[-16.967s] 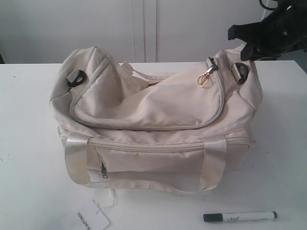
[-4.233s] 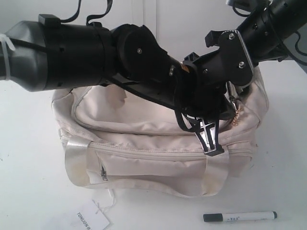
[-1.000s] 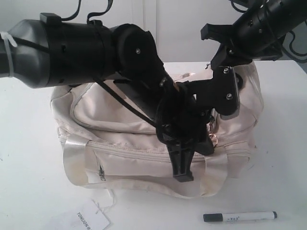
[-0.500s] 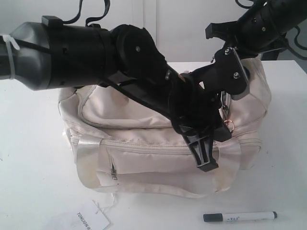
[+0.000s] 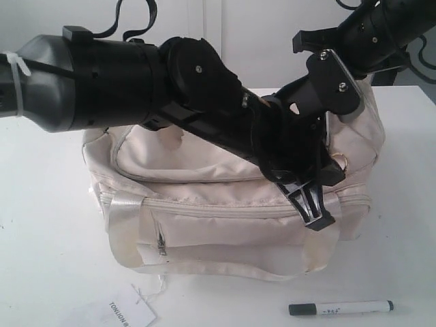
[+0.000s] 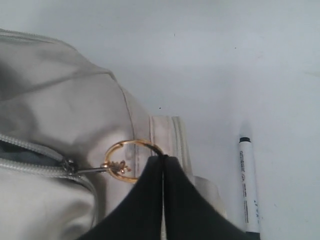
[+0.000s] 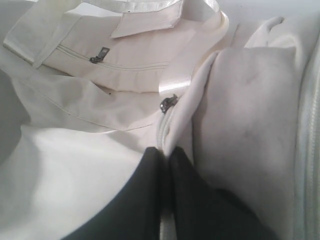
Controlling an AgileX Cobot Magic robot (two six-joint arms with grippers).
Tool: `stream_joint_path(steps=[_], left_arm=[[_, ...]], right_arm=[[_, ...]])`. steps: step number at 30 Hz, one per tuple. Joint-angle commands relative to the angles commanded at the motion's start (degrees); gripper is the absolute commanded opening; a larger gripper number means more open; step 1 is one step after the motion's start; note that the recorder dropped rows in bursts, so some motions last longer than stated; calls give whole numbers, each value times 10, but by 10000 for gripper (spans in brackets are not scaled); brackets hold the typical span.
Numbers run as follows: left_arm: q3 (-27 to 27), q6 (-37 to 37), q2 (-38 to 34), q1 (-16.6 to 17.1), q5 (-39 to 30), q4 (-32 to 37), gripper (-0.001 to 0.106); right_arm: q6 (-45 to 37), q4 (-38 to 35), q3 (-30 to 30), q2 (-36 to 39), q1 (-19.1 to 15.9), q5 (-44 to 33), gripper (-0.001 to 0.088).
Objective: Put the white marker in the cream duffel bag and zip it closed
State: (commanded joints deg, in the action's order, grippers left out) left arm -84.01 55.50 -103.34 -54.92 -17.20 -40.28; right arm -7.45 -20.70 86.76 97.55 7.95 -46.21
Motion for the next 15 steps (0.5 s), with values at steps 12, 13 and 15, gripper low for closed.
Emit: stream_joint_path(steps=[12, 13, 15], left_arm=[[0, 0, 0, 0, -2, 0, 0], [0, 0, 0, 0, -3, 0, 0], [0, 0, 0, 0, -3, 0, 0]], right_arm=[[1, -1, 0, 0, 0, -12, 0], [1, -1, 0, 0, 0, -12, 1], [1, -1, 0, 0, 0, -12, 16]])
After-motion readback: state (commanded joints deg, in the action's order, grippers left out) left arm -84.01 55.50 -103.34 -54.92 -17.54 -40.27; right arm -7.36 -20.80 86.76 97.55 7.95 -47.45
